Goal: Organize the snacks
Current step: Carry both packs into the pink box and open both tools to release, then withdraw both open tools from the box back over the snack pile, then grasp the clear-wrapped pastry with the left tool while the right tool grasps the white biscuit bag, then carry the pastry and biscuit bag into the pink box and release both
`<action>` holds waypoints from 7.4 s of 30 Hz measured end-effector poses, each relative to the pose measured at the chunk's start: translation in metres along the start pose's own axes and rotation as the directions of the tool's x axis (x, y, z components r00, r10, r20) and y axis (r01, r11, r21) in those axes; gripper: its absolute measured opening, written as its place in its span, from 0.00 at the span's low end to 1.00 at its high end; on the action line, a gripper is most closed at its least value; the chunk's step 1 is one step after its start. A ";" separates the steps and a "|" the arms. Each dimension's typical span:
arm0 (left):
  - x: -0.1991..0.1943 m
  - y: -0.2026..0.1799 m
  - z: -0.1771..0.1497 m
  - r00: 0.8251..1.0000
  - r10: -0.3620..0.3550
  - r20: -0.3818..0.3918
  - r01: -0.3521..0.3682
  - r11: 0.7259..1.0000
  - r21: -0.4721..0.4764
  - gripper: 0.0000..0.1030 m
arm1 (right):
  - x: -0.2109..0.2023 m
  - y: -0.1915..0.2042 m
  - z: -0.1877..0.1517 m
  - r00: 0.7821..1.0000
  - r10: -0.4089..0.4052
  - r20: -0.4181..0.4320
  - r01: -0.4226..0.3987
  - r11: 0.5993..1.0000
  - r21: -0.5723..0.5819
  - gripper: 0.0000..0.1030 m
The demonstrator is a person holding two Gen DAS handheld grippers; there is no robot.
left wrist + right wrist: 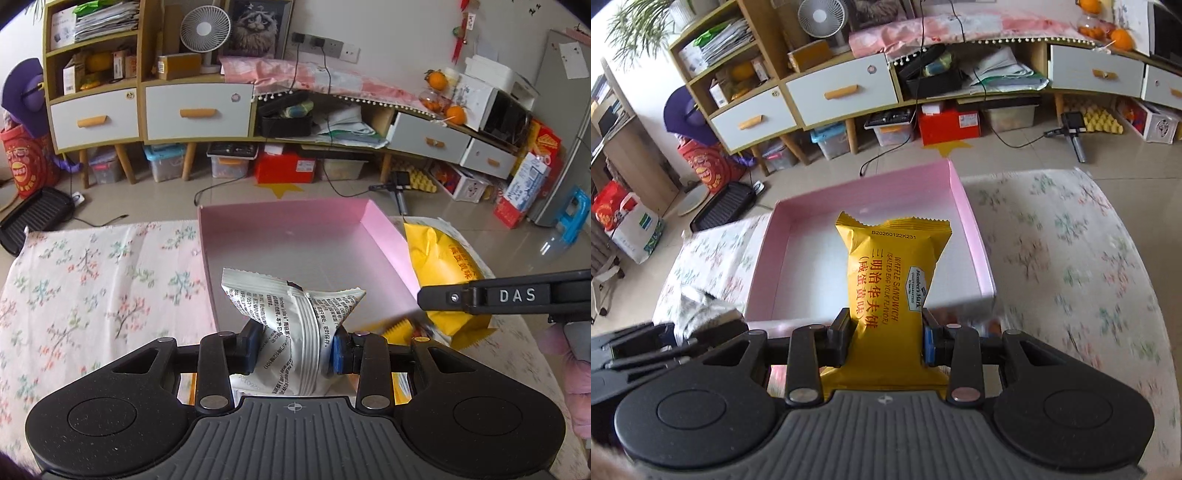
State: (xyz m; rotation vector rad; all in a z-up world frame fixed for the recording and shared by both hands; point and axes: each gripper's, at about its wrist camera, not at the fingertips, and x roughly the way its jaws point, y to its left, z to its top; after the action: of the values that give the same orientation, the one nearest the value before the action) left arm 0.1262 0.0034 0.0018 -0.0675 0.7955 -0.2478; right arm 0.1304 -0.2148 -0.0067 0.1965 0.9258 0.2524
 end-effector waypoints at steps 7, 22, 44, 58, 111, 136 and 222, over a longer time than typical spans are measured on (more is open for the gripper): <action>0.038 0.004 0.017 0.999 0.045 -0.003 -0.045 0.999 0.004 0.33 | 0.033 -0.010 0.018 1.000 0.004 0.026 -0.005 1.000 0.027 0.33; 0.079 0.001 0.019 0.997 0.077 -0.015 -0.076 0.994 0.073 0.40 | 0.051 -0.011 0.026 0.998 -0.025 0.065 0.025 1.000 -0.008 0.42; 0.031 -0.021 0.009 0.997 0.075 0.006 -0.075 0.991 0.112 0.93 | 0.013 -0.009 0.025 0.993 -0.051 0.109 0.055 0.998 -0.037 0.89; -0.030 -0.033 -0.020 0.997 0.078 0.009 -0.078 0.990 0.114 0.96 | -0.034 -0.008 -0.004 0.993 -0.060 0.103 0.066 0.996 -0.054 0.96; -0.035 0.067 -0.126 0.996 0.087 -0.020 -0.086 0.994 0.062 0.98 | -0.025 -0.052 -0.111 0.985 -0.126 0.118 0.141 0.982 -0.128 1.00; -0.015 0.065 -0.118 0.985 0.157 -0.079 -0.151 0.986 0.072 0.56 | -0.003 -0.058 -0.113 0.977 -0.213 -0.025 0.208 0.969 -0.133 0.64; 0.077 -0.018 0.020 1.000 -0.012 -0.003 0.012 0.994 -0.108 0.16 | 0.052 -0.011 0.042 0.993 -0.012 0.114 0.011 1.000 0.010 0.43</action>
State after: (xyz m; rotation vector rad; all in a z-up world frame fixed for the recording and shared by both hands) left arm 0.1886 -0.0333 -0.0350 -0.1739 0.8118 -0.2160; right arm 0.1957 -0.2123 -0.0249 0.2117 0.8146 0.2238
